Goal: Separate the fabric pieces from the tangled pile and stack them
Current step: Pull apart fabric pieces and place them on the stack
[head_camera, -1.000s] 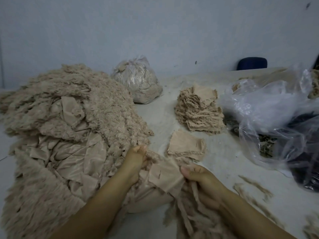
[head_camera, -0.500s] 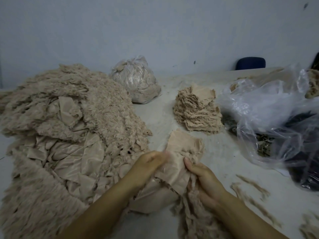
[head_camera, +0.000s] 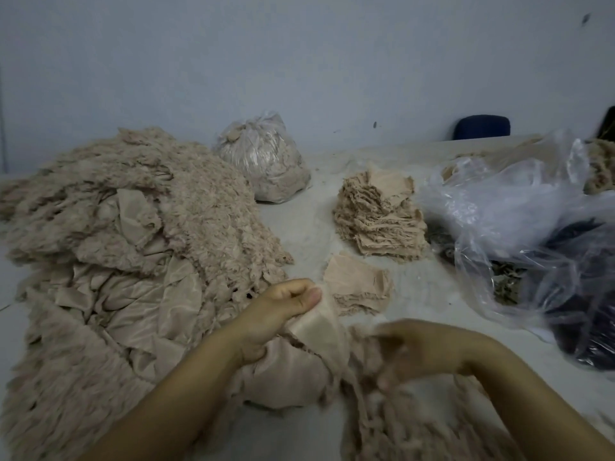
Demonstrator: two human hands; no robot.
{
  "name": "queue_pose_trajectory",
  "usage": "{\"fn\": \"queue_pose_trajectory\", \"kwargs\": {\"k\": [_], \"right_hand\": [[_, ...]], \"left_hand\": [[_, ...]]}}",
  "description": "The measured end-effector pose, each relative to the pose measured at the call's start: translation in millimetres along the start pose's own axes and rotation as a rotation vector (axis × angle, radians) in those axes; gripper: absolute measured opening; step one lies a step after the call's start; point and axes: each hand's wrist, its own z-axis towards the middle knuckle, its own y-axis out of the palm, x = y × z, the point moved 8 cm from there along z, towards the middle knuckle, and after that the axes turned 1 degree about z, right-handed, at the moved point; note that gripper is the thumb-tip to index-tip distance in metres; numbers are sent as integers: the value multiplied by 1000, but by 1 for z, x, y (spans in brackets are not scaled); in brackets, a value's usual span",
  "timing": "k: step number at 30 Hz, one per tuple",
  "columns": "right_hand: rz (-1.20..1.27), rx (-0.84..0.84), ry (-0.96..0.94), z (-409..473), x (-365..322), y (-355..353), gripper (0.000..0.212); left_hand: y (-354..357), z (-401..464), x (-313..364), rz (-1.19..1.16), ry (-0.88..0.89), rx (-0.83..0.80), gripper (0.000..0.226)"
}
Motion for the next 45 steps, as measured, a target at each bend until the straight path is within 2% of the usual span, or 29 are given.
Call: {"fn": "queue_pose_trajectory", "kwargs": {"k": [2, 3, 4, 5, 7, 9, 10, 11, 13, 16, 19, 21, 22, 25, 28, 30, 32, 33, 35, 37, 38, 40, 42, 44, 45], "right_hand": [[385, 124, -118, 9, -22, -4, 79], [541, 181, -179, 16, -32, -3, 81], [590, 254, -219, 23, -37, -3, 74], [569, 329, -248, 28, -43, -2, 56], [505, 463, -266, 37, -48, -2, 15], [514, 568, -223, 39, -39, -10, 32], [559, 630, -191, 37, -31, -17, 33], [639, 701, -163, 33, -21, -25, 30], [797, 804, -150, 26, -5, -35, 26], [872, 820, -216, 32, -12, -30, 20], [922, 924, -220, 36, -16, -26, 15], [936, 1005, -201, 35, -11, -27, 15], [914, 1038, -194, 33, -7, -29, 15], [781, 1064, -165, 32, -3, -22, 16], [663, 976, -115, 39, -3, -11, 21], [577, 841, -59, 45, -3, -5, 37], [534, 749, -6, 48, 0, -6, 61], [550, 702, -7, 50, -1, -7, 71], [738, 522, -68, 57, -9, -4, 80], [981, 376, -132, 64, -18, 0, 74], [1055, 359, -153, 65, -21, 0, 69], [1133, 507, -198, 61, -20, -14, 51], [1174, 784, -242, 48, -8, -40, 26], [1092, 987, -237, 33, -1, -62, 25], [1029, 1011, -233, 30, -1, -67, 23]], "left_hand": [[16, 4, 7, 66, 27, -78, 18], [22, 5, 9, 131, 47, -102, 18], [27, 8, 10, 186, 65, -108, 19], [29, 11, 10, 225, 94, -85, 19], [19, 14, 14, 309, 167, 76, 25], [-7, 12, 13, 390, 195, 322, 34], [-23, 9, 9, 386, 172, 425, 36], [-37, 6, 5, 390, 140, 484, 38], [-49, 3, -3, 432, 68, 451, 40], [-26, 8, -16, 243, -88, 276, 51], [6, 14, -27, -5, -195, 134, 35], [11, 16, -28, -202, -191, 200, 17], [8, 17, -27, -300, -175, 270, 15], [3, 20, -24, -423, -128, 367, 25], [-1, 22, -14, -277, -100, 409, 27], [-7, 24, -6, -206, -71, 385, 26], [-8, 29, -1, -163, -81, 280, 24], [-6, 30, 1, -125, -94, 212, 21], [1, 30, 3, -60, -121, 82, 13], [7, 31, 0, -43, -145, 13, 9], [5, 32, -2, -21, -154, 25, 10], [-7, 35, -7, 21, -147, 139, 18], [-31, 35, -14, 6, -130, 318, 18], [-50, 33, -20, 86, -118, 433, 20], [-49, 34, -22, 144, -120, 427, 29]]}}
